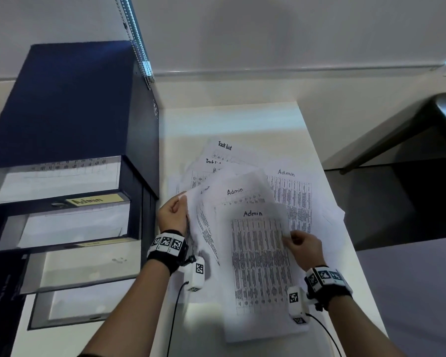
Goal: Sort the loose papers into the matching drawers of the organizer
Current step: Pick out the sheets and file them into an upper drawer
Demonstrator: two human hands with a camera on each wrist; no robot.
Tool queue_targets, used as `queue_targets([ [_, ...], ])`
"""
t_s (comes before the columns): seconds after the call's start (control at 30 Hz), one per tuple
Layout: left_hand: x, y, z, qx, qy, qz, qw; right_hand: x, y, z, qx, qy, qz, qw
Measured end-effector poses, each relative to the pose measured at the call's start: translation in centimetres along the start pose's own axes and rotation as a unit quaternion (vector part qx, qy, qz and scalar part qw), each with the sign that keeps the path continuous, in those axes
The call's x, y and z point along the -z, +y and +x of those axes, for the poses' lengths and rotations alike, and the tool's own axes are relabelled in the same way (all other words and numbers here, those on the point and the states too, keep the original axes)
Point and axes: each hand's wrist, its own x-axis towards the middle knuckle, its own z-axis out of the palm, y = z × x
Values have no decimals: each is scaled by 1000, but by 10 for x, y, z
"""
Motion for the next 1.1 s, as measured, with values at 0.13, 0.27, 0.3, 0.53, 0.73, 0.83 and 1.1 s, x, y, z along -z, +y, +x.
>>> queue_targets([
  [0.13,-4,-17,-7,178,-86,23,980,-14,-17,4,26,-15,30,999],
  [0.27,-15,-48,-24,138,-162,150,966,-36,-33,10,-2,-15,42,999],
  [0.3,-17,-52,-26,126,-168,177,962,-41,-36,11,-10,-20,40,999],
  [0.53,-8,6,-27,49,-166,166,971,-30,-73,16,13,11,92,996],
  [0.73,22,105,-42,-127,-198,28,972,23,-158,3,144,69,247,956],
  [0.83,31,133,-57,-184,-177,-23,966,38,-174,-11,178,83,321,926],
  [1.1,46,114,-65,-239,-134,-46,961,12,-138,-36,86,89,314,941],
])
